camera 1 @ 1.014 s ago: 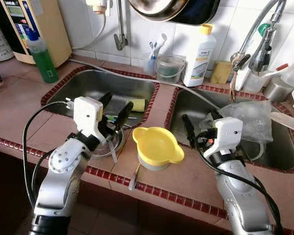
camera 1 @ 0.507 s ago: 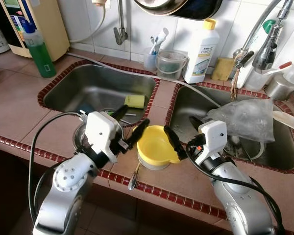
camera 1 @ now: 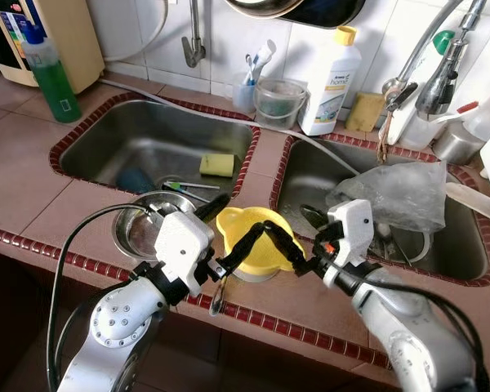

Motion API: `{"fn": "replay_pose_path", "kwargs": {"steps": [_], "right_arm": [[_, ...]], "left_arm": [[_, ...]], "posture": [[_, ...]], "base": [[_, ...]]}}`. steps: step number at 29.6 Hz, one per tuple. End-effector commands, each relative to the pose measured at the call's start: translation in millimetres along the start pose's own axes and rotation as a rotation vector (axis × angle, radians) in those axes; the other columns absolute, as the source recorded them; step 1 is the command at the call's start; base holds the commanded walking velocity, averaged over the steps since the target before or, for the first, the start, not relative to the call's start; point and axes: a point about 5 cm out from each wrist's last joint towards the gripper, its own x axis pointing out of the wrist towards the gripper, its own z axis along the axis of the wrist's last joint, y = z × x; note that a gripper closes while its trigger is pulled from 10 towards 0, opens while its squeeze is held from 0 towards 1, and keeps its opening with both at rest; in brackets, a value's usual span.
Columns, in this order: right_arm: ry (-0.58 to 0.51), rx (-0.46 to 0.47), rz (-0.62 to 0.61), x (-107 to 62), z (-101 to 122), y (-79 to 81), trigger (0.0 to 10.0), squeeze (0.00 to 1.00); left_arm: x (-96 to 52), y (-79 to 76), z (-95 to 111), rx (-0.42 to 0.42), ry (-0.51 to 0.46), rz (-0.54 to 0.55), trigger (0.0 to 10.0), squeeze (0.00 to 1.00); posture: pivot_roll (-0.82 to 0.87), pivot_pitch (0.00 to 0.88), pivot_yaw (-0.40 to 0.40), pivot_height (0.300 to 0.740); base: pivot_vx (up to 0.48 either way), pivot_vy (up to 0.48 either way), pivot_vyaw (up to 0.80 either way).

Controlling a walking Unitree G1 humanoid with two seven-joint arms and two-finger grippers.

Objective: Kitchen organization

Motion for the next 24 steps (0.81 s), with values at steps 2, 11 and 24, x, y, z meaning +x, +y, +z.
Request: {"fn": "replay_pose_path", "kwargs": {"steps": [2, 11, 24], "right_arm": [[-0.01, 0.027, -0.017, -3.1, 8.8, -4.0, 10.0, 0.0], [0.029, 0.129, -0.036, -4.9, 8.3, -6.7, 10.0, 0.0], [0.084, 0.19, 0.017, -4.0, 0.9, -3.3, 10.0, 0.0]], "left_arm": [[-1.0, -1.4, 6.3, 0.035, -0.024, -0.015, 10.0, 0.0], [1.3, -3.4, 11.3, 0.051, -0.045, -0.026, 10.0, 0.0], [-4.9, -10.5, 7.0, 0.049, -0.026, -0.054, 10.0, 0.0]], "posture": [[-0.04, 0.08, -0.1, 0.74], [-0.04, 0.081, -0.1, 0.74], [-0.04, 0.096, -0.098, 0.74]], "base": [[0.0, 0.0, 0.0], [0.0, 0.0, 0.0], [0.0, 0.0, 0.0]]}}
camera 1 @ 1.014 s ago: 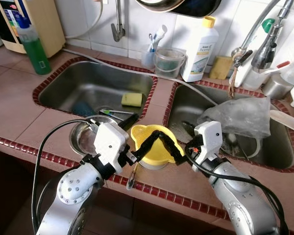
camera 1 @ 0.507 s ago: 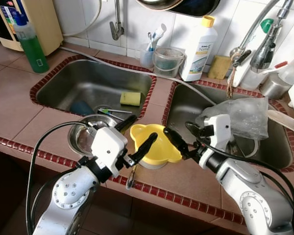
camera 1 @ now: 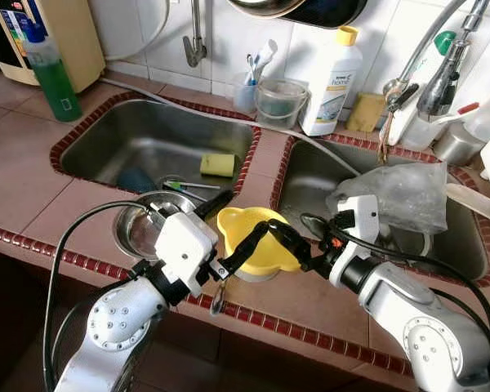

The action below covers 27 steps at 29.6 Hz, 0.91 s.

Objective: Kitchen organization

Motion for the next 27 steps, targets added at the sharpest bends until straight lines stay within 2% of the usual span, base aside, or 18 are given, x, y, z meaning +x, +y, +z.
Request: {"fn": "replay_pose_path", "kwargs": {"steps": [1, 9, 14, 27], "right_arm": [[0.002, -0.002, 0.002, -1.5, 1.5, -1.1, 10.0, 0.0], [0.036, 0.029, 0.006, 0.5, -4.5, -5.4, 10.0, 0.0], [0.05, 0.063, 0.005, 3.1, -7.4, -9.9, 10.0, 0.0], [0.121, 0.029, -0.025, 7.4, -22.3, -19.5, 10.0, 0.0]], "left_arm": [[-5.0, -5.4, -2.1, 0.002, 0.012, -0.03, 10.0, 0.0], [-13.0, -10.9, -2.0, -0.004, 0.029, -0.055, 10.0, 0.0], [-12.2, -13.4, 0.2, -0.001, 0.026, -0.063, 10.0, 0.0], [-10.7, -17.2, 5.6, -0.004, 0.009, -0.077, 10.0, 0.0]], "posture": [[-0.04, 0.101, -0.097, 0.74], [-0.03, 0.116, -0.095, 0.74], [-0.03, 0.119, -0.092, 0.74], [-0.02, 0.124, -0.096, 0.74]], "base": [[0.0, 0.0, 0.0], [0.0, 0.0, 0.0], [0.0, 0.0, 0.0], [0.0, 0.0, 0.0]]}}
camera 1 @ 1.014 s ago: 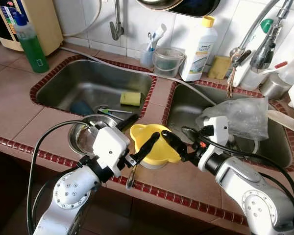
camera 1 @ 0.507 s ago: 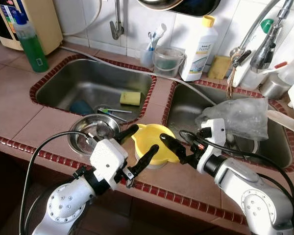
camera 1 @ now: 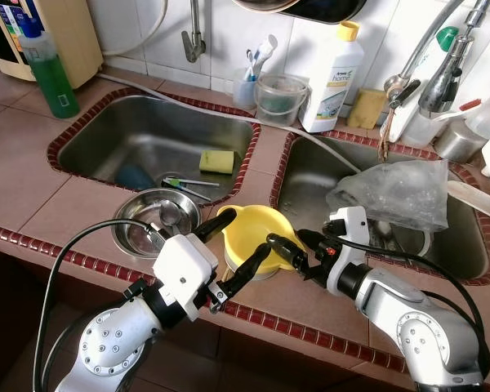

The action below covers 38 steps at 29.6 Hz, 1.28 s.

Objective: Kitchen organization

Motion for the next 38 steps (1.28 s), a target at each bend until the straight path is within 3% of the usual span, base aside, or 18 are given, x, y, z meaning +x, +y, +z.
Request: {"fn": "replay_pose_path", "kwargs": {"steps": [1, 2, 3, 4, 5, 38], "right_arm": [[0.003, -0.013, -0.008, -0.6, 0.3, -3.0, 10.0, 0.0], [0.002, -0.013, -0.009, -0.3, 0.1, -3.8, 7.8, 0.0], [-0.001, -0.014, -0.014, 0.2, 0.0, -5.0, 4.4, 0.0], [-0.008, -0.015, -0.017, 0.6, 0.4, -5.9, 3.3, 0.0], [-0.018, -0.014, -0.018, 0.9, 0.9, -6.6, 0.0, 0.0], [-0.058, -0.009, -0.027, 5.8, 9.2, -12.5, 0.0, 0.0]], "left_arm": [[0.7, -5.5, 4.4, 0.002, -0.011, -0.03, 10.0, 0.0], [0.2, -6.2, 3.3, 0.0, -0.007, -0.032, 10.0, 0.0], [-0.6, -6.8, 1.5, -0.003, 0.0, -0.032, 10.0, 0.0], [-1.4, -7.5, -0.2, -0.008, 0.007, -0.033, 10.0, 0.0], [-2.2, -8.4, -1.9, -0.013, 0.014, -0.034, 10.0, 0.0], [-1.3, -9.4, -0.8, -0.024, 0.013, -0.036, 10.0, 0.0]], "posture": [[-0.02, 0.124, -0.096, 0.74], [-0.02, 0.124, -0.096, 0.74], [-0.02, 0.124, -0.096, 0.74], [-0.02, 0.124, -0.096, 0.74], [-0.02, 0.124, -0.096, 0.74], [-0.02, 0.137, -0.093, 0.74]], "base": [[0.0, 0.0, 0.0], [0.0, 0.0, 0.0], [0.0, 0.0, 0.0], [0.0, 0.0, 0.0], [0.0, 0.0, 0.0], [0.0, 0.0, 0.0]]}}
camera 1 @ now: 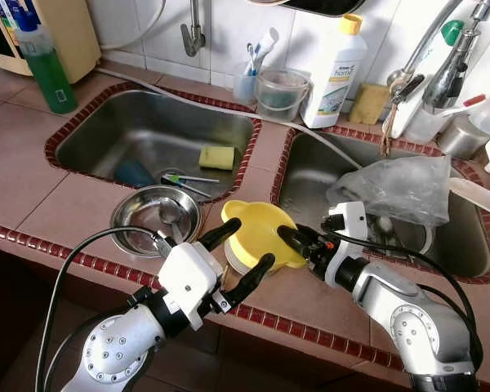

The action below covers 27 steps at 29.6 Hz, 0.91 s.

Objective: Kitchen organization

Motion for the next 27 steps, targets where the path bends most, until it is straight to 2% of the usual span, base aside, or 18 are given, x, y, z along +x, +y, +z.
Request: {"fn": "replay_pose_path", "kwargs": {"steps": [1, 20, 27], "right_arm": [[-0.015, -0.001, -0.016, -1.0, 3.4, -4.5, 0.0, 0.0], [-0.03, -0.001, -0.011, -0.3, 3.4, -3.1, 0.0, 0.0], [-0.082, -0.003, 0.0, 0.2, 10.1, -2.1, 0.0, 0.0]], "left_arm": [[0.9, -2.7, 4.3, 0.0, -0.014, -0.016, 10.0, 0.0], [1.0, -4.1, 5.5, 0.002, -0.019, -0.029, 10.0, 0.0], [1.7, -2.4, 5.3, 0.007, -0.02, -0.031, 10.0, 0.0]], "posture": [[-0.02, 0.135, -0.092, 0.74], [-0.01, 0.127, -0.082, 0.74], [-0.01, 0.121, -0.077, 0.74]], "base": [[0.0, 0.0, 0.0], [0.0, 0.0, 0.0], [0.0, 0.0, 0.0]]}}
